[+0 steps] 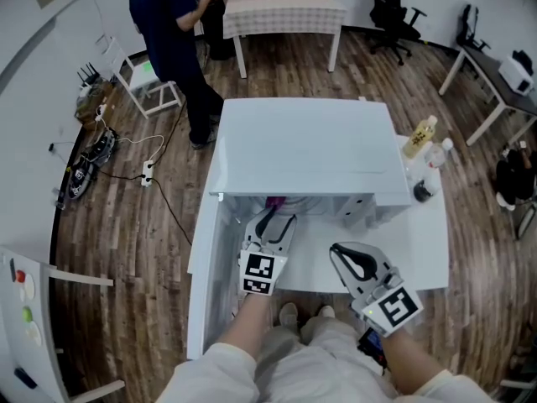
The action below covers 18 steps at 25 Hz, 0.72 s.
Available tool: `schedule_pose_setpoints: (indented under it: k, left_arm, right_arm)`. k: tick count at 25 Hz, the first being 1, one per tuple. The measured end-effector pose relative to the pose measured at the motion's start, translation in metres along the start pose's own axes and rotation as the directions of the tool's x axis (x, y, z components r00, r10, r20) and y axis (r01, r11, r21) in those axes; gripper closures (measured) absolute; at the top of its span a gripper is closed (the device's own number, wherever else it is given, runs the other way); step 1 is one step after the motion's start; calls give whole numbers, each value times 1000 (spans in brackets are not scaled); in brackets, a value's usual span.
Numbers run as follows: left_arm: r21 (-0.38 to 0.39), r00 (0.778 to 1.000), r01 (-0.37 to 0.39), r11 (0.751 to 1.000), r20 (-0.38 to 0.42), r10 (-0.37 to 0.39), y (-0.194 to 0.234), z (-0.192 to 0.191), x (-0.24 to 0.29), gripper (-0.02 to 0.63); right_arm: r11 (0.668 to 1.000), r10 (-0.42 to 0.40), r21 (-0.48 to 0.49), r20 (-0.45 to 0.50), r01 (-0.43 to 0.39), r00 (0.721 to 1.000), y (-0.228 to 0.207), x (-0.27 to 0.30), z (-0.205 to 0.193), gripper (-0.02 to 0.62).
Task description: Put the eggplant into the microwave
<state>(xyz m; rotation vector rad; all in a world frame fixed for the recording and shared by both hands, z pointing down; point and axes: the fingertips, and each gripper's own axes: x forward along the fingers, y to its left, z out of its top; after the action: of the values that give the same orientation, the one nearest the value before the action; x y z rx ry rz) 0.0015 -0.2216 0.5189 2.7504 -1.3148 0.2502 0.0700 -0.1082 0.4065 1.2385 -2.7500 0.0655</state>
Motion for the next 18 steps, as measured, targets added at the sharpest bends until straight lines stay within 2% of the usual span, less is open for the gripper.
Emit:
schedule_pose_setpoints:
  k: [10,18]
  left_arm:
    - [4,997,41,999,63,-41,-20,35,-25,550]
    - [5,988,80,997,130,-80,-48,69,-52,604]
  right_arm:
    - [1000,-6,-11,19,6,1000,0,-12,5,558]
    - [1000,4,-28,26,-4,1000,4,-24,10,558]
